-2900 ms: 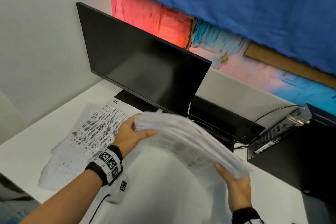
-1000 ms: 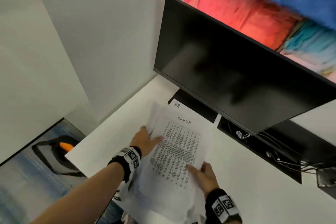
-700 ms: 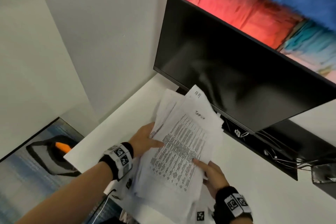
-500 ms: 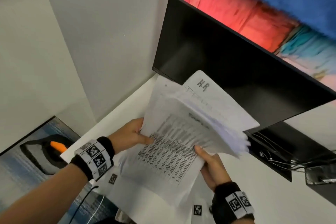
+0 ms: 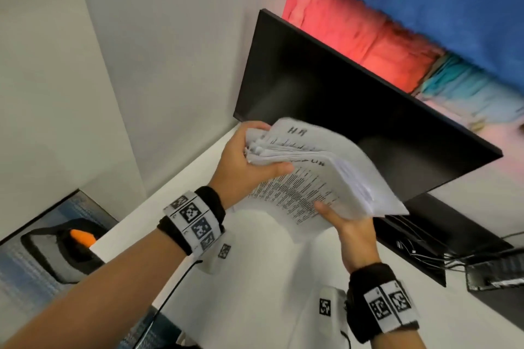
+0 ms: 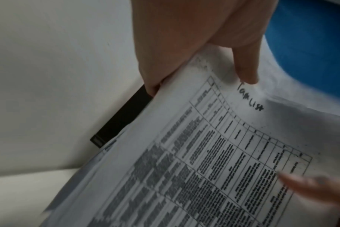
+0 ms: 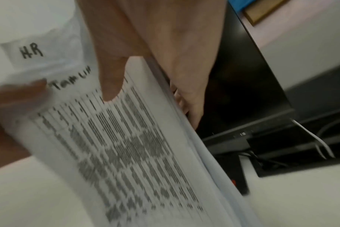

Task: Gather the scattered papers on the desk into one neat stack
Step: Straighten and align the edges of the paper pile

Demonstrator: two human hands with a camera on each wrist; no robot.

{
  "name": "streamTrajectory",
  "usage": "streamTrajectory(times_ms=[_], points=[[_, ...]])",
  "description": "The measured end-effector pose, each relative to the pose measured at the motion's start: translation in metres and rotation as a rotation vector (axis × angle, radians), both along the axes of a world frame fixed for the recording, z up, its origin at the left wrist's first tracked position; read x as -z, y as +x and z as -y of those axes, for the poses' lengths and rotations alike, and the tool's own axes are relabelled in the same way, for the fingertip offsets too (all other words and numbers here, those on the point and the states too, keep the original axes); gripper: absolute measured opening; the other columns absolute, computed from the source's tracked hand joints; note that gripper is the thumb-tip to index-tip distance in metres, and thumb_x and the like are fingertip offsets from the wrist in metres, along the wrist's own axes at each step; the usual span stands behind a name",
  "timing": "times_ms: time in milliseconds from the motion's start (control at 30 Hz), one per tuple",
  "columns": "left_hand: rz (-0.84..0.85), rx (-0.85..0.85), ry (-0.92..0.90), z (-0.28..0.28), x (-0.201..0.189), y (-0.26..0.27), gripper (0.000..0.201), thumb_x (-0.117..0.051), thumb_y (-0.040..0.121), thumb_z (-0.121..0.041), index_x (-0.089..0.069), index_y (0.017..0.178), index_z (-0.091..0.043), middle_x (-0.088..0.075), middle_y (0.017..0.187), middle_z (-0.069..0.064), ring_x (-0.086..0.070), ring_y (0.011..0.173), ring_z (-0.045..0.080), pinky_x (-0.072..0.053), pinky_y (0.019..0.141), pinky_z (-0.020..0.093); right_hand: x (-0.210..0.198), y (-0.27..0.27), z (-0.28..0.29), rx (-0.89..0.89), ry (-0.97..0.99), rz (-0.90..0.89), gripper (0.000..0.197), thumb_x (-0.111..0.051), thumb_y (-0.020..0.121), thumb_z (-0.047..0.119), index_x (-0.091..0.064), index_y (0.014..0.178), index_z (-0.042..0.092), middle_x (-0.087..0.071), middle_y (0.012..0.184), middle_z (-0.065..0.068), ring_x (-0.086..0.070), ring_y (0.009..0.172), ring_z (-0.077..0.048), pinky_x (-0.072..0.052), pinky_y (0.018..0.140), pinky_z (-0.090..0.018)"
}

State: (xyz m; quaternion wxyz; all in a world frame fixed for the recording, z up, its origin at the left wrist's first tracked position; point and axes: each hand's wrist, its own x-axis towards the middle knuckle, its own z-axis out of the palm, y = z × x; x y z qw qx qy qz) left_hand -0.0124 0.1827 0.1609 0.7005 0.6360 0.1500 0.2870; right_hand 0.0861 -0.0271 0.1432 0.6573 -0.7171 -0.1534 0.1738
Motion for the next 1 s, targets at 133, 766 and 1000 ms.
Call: streamTrajectory(times_ms=[133, 766, 1000], points=[[-0.053, -0.021, 0.055, 0.004, 0.006, 0.026, 0.064, -0.092, 0.066, -0.011, -0.055, 0.118, -0.017, -0.067, 0.113, 0.009, -0.070, 0.097, 0.018, -0.062, 0.081, 0.030, 0.029, 0.017, -0.003, 0.128, -0.024, -0.041, 0.063, -0.081, 0.075, -0.002, -0.058, 0.132, 0.012, -0.073, 0.119, -0.004, -0.070, 0.110, -0.018, -0.057, 0.093, -0.032], [0.072, 0.288, -0.623, -0.019, 0.025, 0.036, 0.044, -0.061, 0.096, -0.011, -0.055, 0.140, -0.005, -0.063, 0.137, 0.019, -0.062, 0.125, 0.034, -0.053, 0.100, 0.050, 0.059, 0.033, 0.056, 0.251, 0.353, -0.498, 0.051, -0.064, 0.089, 0.019, -0.056, 0.138, 0.011, -0.066, 0.135, -0.015, -0.065, 0.122, -0.027, -0.051, 0.099, -0.045], [-0.243, 0.240, -0.261, -0.082, 0.020, 0.008, 0.073, -0.089, 0.055, -0.047, -0.066, 0.115, -0.013, -0.080, 0.098, 0.001, -0.077, 0.084, 0.014, -0.061, 0.069, 0.027, 0.022, 0.050, 0.093, 0.199, 0.188, -0.300, 0.028, -0.055, 0.098, 0.005, -0.065, 0.120, 0.017, -0.077, 0.115, -0.005, -0.074, 0.105, -0.020, -0.060, 0.084, -0.034]])
